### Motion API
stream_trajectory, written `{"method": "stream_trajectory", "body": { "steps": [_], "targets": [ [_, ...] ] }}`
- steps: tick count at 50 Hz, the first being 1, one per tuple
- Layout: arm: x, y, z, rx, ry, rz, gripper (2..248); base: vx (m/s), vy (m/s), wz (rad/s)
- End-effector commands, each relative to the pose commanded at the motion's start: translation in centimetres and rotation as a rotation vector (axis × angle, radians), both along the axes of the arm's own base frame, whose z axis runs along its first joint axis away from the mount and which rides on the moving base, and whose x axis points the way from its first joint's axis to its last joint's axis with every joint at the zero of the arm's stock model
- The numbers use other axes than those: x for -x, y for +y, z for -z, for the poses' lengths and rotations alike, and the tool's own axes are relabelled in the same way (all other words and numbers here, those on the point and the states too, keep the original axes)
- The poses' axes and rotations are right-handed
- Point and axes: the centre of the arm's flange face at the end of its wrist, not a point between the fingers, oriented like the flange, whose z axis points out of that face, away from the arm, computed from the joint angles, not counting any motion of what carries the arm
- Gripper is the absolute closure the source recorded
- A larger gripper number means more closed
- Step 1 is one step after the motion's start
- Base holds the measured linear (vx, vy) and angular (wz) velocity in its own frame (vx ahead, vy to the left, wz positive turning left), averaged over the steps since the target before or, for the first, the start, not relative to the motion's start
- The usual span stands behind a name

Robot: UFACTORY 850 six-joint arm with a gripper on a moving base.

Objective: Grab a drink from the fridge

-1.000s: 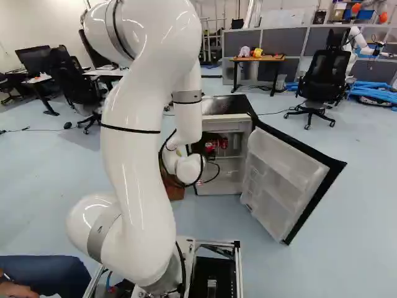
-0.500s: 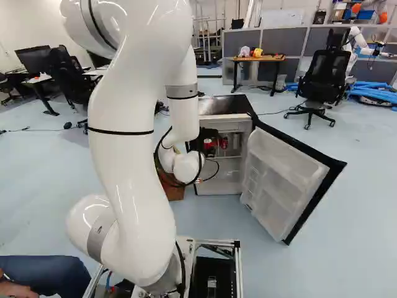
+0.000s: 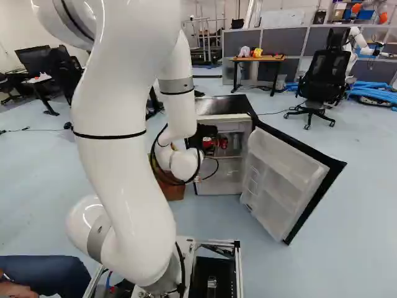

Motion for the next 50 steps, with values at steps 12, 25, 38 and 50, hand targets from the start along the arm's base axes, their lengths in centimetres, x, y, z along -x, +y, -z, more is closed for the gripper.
{"method": "stream_trajectory", "body": {
  "steps": [12,25,38,50],
  "targets": [
    [0.4,0.1,-0.9,0.003,0.014,0.0,158,0.0,0.0,0.0],
    [0.7,0.2,-1.9,0.008,0.027,-0.001,158,0.0,0.0,0.0],
    [0.8,0.1,-2.8,0.012,0.039,0.0,158,0.0,0.0,0.0],
    [0.8,0.1,-3.6,0.017,0.05,0.002,158,0.0,0.0,0.0]
  ]
}}
